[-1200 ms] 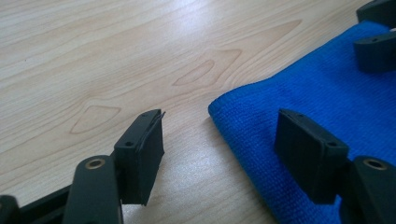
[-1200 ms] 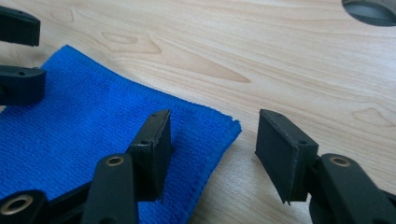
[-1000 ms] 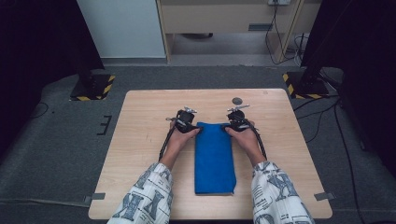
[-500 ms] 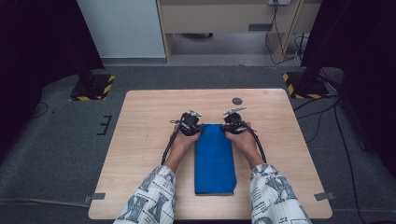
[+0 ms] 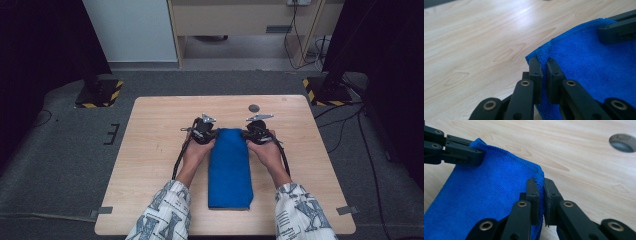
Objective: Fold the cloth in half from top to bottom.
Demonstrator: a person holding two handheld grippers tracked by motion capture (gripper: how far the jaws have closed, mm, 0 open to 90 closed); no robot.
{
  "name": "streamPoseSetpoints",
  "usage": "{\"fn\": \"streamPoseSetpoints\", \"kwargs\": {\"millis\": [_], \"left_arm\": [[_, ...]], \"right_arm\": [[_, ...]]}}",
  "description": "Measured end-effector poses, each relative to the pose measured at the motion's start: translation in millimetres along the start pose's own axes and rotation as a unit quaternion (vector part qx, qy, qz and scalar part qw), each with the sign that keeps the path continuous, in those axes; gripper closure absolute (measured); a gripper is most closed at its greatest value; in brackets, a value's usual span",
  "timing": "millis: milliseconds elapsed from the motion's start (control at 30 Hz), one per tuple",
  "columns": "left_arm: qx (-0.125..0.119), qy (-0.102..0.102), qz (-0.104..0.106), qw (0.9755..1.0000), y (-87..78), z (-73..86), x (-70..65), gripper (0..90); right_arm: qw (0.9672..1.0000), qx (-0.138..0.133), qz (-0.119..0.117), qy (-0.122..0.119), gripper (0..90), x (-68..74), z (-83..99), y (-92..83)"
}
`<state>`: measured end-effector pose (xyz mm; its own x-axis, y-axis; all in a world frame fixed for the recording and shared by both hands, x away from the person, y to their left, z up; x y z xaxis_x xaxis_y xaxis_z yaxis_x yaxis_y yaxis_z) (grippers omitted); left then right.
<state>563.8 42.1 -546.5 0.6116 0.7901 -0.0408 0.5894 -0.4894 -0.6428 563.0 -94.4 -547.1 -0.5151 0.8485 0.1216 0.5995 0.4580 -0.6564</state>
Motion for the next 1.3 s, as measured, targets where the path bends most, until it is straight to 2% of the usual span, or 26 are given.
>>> {"fn": "streamPoseSetpoints", "kwargs": {"millis": [633, 900, 1300], "left_arm": [[-0.048, 0.004, -0.001, 0.9988, -21.2, -29.4, 7.6, 84.6], [-0.057, -0.001, -0.002, 0.9984, -24.3, -35.9, 7.2, 84.6], [-0.069, 0.011, -0.007, 0.9975, -35.1, -50.6, 11.5, 84.6]], "right_arm": [[0.9992, -0.039, -0.01, 0.006, 84.7, 1.6, -31.1, -18.1], [0.9988, -0.048, -0.007, 0.005, 84.7, 0.1, -37.2, -23.0], [0.9981, -0.062, -0.002, -0.002, 84.7, 2.1, -52.4, -29.1]]}}
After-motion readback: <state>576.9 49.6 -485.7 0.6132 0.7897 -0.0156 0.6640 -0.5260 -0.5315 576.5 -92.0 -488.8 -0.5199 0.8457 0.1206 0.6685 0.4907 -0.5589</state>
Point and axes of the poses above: each handheld gripper's, and its own axes: y roughly forward along the jaws, z roughly out of its underside, x roughly to its left, the point moved 9 cm from there along y, roughly forward along the jaws, and after that the axes turned 2 degrees about y, right-handed, at the moved point
